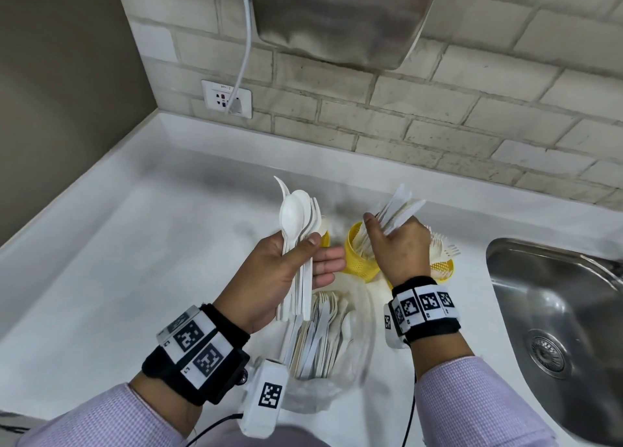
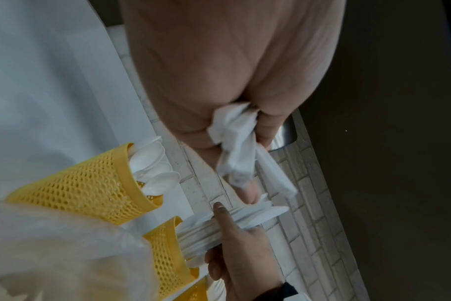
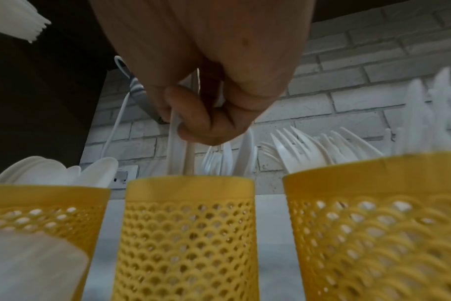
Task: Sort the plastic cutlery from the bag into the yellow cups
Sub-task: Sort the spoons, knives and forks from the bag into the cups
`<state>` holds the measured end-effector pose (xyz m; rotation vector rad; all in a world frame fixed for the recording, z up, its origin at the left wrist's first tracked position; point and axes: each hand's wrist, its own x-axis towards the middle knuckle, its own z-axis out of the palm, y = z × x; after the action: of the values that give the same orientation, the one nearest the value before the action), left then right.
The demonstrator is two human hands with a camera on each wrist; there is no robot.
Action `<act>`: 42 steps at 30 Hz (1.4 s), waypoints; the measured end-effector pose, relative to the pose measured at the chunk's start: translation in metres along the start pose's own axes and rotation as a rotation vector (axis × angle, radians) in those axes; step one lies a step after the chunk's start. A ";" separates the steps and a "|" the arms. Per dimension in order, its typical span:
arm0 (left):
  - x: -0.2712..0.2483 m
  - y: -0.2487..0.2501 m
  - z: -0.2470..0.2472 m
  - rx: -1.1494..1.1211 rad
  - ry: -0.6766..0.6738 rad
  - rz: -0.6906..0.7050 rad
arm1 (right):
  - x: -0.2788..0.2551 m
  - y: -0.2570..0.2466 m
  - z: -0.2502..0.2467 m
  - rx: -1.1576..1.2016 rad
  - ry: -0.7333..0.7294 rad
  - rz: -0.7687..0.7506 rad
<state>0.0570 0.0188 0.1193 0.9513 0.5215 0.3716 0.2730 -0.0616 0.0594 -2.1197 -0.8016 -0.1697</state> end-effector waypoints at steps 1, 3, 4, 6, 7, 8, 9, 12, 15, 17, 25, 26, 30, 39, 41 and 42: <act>0.000 0.000 0.000 0.000 0.000 0.000 | 0.000 0.001 0.002 -0.013 -0.008 -0.001; -0.001 0.000 0.000 0.002 -0.003 0.001 | 0.000 0.003 0.004 -0.026 -0.009 -0.029; -0.002 0.000 0.000 0.006 -0.005 0.003 | 0.001 0.003 0.004 -0.025 -0.002 -0.039; -0.003 0.000 0.000 0.015 -0.007 0.006 | 0.000 0.001 0.000 -0.016 0.011 -0.030; -0.003 0.000 0.000 0.020 -0.009 0.007 | 0.000 0.000 -0.002 -0.012 0.014 -0.019; -0.003 0.000 0.000 0.028 -0.011 0.007 | 0.000 -0.002 -0.005 -0.010 0.016 -0.007; -0.004 0.000 0.001 0.040 -0.015 0.007 | -0.001 -0.004 -0.008 -0.011 0.021 0.002; -0.005 0.000 0.000 0.098 -0.028 0.010 | -0.003 -0.016 -0.018 0.004 0.065 -0.001; -0.006 -0.001 0.000 0.167 -0.022 0.026 | -0.008 -0.031 -0.029 0.092 0.075 -0.027; -0.006 -0.002 0.001 0.222 -0.013 0.052 | -0.013 -0.045 -0.036 0.169 0.049 -0.068; -0.015 0.000 0.006 0.294 -0.108 0.178 | -0.042 -0.084 -0.053 0.455 -0.189 -0.091; -0.016 0.000 0.006 0.311 -0.116 0.194 | -0.045 -0.087 -0.054 0.477 -0.218 -0.096; -0.024 -0.001 0.005 0.363 -0.116 0.239 | -0.055 -0.093 -0.060 0.569 -0.286 -0.089; -0.043 -0.010 0.001 0.408 -0.102 0.240 | -0.073 -0.095 -0.070 0.577 -0.382 -0.155; -0.047 -0.013 -0.001 0.409 -0.104 0.234 | -0.077 -0.095 -0.071 0.578 -0.402 -0.155; -0.049 -0.014 -0.001 0.408 -0.105 0.229 | -0.079 -0.095 -0.072 0.583 -0.410 -0.159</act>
<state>0.0169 -0.0133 0.1195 1.4246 0.3988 0.4268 0.1653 -0.1127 0.1387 -1.5499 -1.1018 0.3879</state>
